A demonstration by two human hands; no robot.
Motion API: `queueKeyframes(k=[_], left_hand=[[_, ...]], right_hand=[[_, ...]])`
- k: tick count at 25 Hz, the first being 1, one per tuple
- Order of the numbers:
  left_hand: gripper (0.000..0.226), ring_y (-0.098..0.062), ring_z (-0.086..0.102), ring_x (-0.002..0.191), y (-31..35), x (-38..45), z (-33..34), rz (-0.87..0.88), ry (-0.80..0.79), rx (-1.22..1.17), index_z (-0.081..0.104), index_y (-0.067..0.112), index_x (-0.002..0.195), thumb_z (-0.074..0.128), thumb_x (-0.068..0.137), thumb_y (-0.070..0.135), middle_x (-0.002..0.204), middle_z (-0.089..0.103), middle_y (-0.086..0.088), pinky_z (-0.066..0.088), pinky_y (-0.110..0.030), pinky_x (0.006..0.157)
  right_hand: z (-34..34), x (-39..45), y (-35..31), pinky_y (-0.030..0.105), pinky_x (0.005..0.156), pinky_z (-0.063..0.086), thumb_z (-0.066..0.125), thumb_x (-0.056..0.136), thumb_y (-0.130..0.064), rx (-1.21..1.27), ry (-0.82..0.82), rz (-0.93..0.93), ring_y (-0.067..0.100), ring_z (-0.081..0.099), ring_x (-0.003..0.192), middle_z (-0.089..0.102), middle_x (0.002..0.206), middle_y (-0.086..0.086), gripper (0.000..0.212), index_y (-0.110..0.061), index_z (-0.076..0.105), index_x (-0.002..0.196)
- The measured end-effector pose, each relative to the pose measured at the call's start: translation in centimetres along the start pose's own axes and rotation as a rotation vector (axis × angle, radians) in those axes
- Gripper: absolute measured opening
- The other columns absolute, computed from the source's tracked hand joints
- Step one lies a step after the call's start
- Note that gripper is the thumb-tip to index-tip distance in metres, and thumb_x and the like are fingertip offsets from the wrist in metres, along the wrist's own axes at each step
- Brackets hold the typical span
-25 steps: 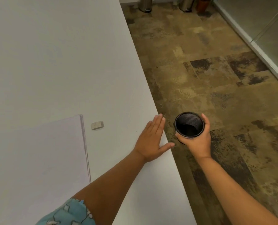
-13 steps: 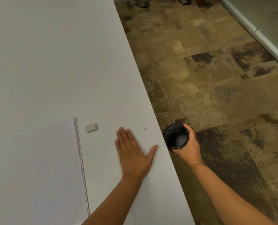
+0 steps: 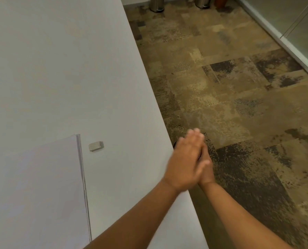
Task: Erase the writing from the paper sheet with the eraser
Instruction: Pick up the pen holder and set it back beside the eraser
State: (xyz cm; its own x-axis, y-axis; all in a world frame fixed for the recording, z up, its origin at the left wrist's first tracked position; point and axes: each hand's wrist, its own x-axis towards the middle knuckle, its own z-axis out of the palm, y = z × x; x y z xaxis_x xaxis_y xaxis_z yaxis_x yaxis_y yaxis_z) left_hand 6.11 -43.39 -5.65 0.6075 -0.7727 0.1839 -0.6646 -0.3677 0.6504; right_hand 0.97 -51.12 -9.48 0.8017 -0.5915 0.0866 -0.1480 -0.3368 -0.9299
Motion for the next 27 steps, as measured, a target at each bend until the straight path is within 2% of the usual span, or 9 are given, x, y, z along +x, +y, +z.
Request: queueKeyframes(k=[3, 7, 11, 14, 16, 19, 21, 24, 27], left_hand=[[0.078, -0.021, -0.006, 0.144, -6.0, -1.0, -3.9, -0.453, 0.395, 0.222, 0.008, -0.002, 0.147, 0.031, 0.091, 0.047, 0.156, 0.003, -0.015, -0.007, -0.029, 0.116], [0.091, -0.029, -0.013, 0.144, -10.0, -1.6, -5.4, -0.957, 0.203, 0.389, -0.008, -0.001, 0.146, 0.022, 0.09, 0.063, 0.156, -0.01, -0.02, -0.01, -0.035, 0.115], [0.1, -0.034, 0.003, 0.144, -7.6, 0.5, -2.5, -0.57, -0.001, 0.368, 0.01, -0.006, 0.146, 0.014, 0.083, 0.071, 0.154, 0.007, -0.024, -0.003, -0.039, 0.117], [0.095, -0.025, 0.01, 0.145, -2.1, 0.2, 0.8, -0.068, -0.266, 0.149, 0.017, -0.001, 0.147, 0.01, 0.086, 0.07, 0.155, 0.015, -0.017, 0.01, -0.041, 0.118], [0.086, -0.015, 0.0, 0.145, 0.3, 0.1, 0.5, 0.031, -0.351, 0.032, 0.012, 0.006, 0.15, 0.01, 0.086, 0.064, 0.158, 0.007, -0.009, 0.008, -0.038, 0.119], [0.07, -0.017, 0.0, 0.145, -1.8, 0.1, -1.5, -0.058, 0.059, 0.081, 0.014, 0.007, 0.148, 0.031, 0.095, 0.049, 0.156, 0.01, -0.009, 0.003, -0.036, 0.118], [0.076, -0.021, -0.002, 0.144, -5.4, -1.3, -3.4, -0.383, 0.364, 0.243, 0.004, 0.003, 0.148, 0.032, 0.091, 0.046, 0.155, 0.004, -0.012, -0.004, -0.034, 0.117], [0.085, -0.028, -0.008, 0.145, -7.8, -4.2, -3.9, -0.845, 0.284, 0.39, -0.009, 0.002, 0.143, 0.013, 0.085, 0.061, 0.156, -0.003, -0.019, -0.006, -0.037, 0.117], [0.092, -0.034, 0.014, 0.143, -5.7, -3.7, -1.3, -0.772, 0.104, 0.416, 0.018, -0.006, 0.144, 0.018, 0.084, 0.063, 0.152, 0.02, -0.025, 0.002, -0.041, 0.115]], right_hand=[[-1.2, 1.4, 2.5, 0.045, 0.102, 0.042, 0.087, 0.048, -0.029, -0.233, -0.066, 0.342, 0.024, 0.048, 0.122, 0.052, 0.131, 0.005, 0.098, -0.029, 0.034, 0.13], [-0.4, 1.2, 2.6, 0.046, 0.104, 0.04, 0.089, 0.046, -0.028, -0.224, -0.077, 0.306, 0.024, 0.045, 0.125, 0.049, 0.135, 0.005, 0.103, -0.029, 0.031, 0.131], [-0.4, 2.1, 2.1, 0.042, 0.102, 0.042, 0.086, 0.053, -0.027, -0.338, -0.075, 0.283, 0.024, 0.046, 0.122, 0.05, 0.133, 0.007, 0.095, -0.025, 0.033, 0.132], [-0.4, 2.3, 2.2, 0.034, 0.094, 0.043, 0.058, 0.085, -0.027, -0.434, -0.139, 0.161, 0.026, 0.047, 0.121, 0.055, 0.124, 0.007, 0.042, -0.025, 0.042, 0.124], [-0.2, 2.0, 1.8, 0.027, 0.089, 0.04, 0.038, 0.096, -0.018, -0.408, -0.118, 0.133, 0.026, 0.044, 0.125, 0.054, 0.125, 0.007, 0.025, -0.032, 0.045, 0.116], [-0.7, 2.1, 1.8, 0.038, 0.096, 0.043, 0.069, 0.074, -0.021, -0.374, -0.142, 0.242, 0.027, 0.048, 0.121, 0.051, 0.13, 0.01, 0.062, -0.024, 0.037, 0.127], [-0.5, 2.4, 1.0, 0.044, 0.103, 0.041, 0.086, 0.053, -0.025, -0.298, -0.074, 0.313, 0.025, 0.046, 0.123, 0.05, 0.133, 0.007, 0.094, -0.024, 0.032, 0.131], [-0.1, 2.3, 0.9, 0.046, 0.104, 0.04, 0.088, 0.049, -0.025, -0.269, -0.051, 0.329, 0.025, 0.044, 0.125, 0.049, 0.135, 0.007, 0.101, -0.025, 0.031, 0.132], [-0.6, 2.0, 1.1, 0.042, 0.103, 0.041, 0.087, 0.052, -0.024, -0.324, -0.032, 0.334, 0.025, 0.045, 0.124, 0.049, 0.134, 0.007, 0.097, -0.022, 0.032, 0.132]])
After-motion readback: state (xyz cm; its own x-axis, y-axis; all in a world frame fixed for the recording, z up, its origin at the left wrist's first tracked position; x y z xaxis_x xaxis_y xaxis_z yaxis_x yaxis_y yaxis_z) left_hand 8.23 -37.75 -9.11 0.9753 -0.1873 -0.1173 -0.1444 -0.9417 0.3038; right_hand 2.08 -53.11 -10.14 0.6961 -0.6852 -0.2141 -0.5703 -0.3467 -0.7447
